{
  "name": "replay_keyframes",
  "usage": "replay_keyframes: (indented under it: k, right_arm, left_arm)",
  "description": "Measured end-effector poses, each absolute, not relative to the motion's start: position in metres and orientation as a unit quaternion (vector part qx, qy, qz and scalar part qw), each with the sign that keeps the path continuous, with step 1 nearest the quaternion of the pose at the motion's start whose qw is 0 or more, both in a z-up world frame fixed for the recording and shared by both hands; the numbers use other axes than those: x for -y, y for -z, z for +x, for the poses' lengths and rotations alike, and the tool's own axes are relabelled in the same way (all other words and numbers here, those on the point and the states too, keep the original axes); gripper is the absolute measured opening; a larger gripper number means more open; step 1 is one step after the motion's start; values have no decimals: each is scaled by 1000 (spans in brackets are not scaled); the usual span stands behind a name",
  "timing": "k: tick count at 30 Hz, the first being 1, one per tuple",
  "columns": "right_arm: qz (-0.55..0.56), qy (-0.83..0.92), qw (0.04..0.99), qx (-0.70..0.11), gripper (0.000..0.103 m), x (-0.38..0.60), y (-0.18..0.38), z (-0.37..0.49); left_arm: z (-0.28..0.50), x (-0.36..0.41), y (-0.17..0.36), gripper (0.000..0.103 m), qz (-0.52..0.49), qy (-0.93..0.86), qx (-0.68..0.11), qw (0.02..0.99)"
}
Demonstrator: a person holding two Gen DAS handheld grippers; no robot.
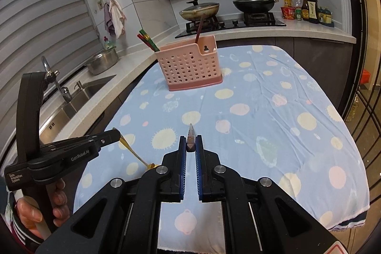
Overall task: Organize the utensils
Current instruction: 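Lift the gold spoon with the left tool while the right tool carries the chopstick to the holder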
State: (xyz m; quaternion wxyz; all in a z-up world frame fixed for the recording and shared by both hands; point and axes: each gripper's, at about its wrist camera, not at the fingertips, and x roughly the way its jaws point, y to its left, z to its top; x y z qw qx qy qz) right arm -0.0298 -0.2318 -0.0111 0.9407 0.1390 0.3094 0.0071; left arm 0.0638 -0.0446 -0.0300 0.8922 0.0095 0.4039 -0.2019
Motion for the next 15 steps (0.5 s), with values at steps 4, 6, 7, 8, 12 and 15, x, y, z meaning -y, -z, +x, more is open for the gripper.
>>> replay_keyframes:
  k: [4,6,7,8,12,15]
  right_arm:
    - [140,-9,947,-288,7,235,-7,-25]
    - [143,-11,950,-278,7,238,-16,-23]
    - [144,-13,951,-271,7,239,-22,-21]
    - [144,-13,953,-265,7,240,-28,-20]
    - [137,-12,961,-240,7,245,-51,-12]
    - [136,-15,965,-224,7,247,-66,-4]
  left_arm:
    - [68,44,20,1,11,199,-396,896]
    - [69,45,14,1,12,197,-393,898]
    - [71,44,11,1,14,197,-391,899]
    - [72,45,7,1,15,197,-389,900]
    - [81,47,-8,1,19,192,-384,903]
    - [87,49,-21,1,24,186,-373,909]
